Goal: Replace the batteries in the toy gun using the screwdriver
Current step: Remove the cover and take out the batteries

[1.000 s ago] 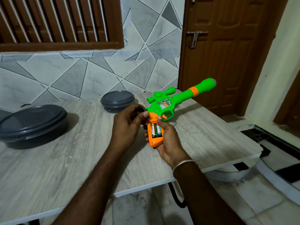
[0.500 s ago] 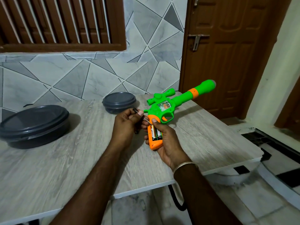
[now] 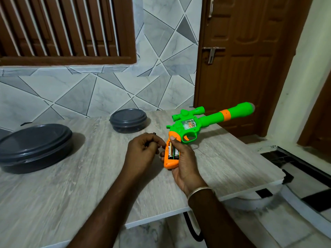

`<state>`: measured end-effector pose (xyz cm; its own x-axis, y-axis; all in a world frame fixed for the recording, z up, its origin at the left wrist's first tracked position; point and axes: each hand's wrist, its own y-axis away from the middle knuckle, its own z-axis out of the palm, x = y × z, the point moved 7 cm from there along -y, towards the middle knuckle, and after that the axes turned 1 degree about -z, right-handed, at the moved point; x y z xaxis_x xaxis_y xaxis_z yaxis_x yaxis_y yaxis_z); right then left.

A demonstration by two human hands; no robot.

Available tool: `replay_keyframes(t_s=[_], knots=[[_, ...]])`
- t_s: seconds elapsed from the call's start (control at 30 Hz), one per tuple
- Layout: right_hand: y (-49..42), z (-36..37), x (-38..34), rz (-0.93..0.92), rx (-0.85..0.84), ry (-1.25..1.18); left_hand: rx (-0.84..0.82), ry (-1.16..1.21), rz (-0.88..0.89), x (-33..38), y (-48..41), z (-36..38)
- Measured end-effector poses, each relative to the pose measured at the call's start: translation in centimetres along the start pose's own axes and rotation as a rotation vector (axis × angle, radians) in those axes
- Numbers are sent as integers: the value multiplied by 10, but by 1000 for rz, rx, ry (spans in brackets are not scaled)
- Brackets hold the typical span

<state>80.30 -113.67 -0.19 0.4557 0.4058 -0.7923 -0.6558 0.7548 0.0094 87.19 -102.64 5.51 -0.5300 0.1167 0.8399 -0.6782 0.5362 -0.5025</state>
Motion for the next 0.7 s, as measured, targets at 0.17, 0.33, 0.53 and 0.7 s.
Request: replay_keyframes(t_s=[0.17, 0.33, 0.53, 0.7], knots=[[0, 0, -7, -126, 53, -59, -96, -179, 123, 6, 5, 9], [-1, -1, -4, -92, 23, -43, -52, -182, 70, 2, 5, 11], [1, 2, -8, -158, 5, 16, -39, 123, -128, -10, 1, 16], [1, -4, -10, -160, 29, 27, 110, 61, -167, -16, -10, -1]])
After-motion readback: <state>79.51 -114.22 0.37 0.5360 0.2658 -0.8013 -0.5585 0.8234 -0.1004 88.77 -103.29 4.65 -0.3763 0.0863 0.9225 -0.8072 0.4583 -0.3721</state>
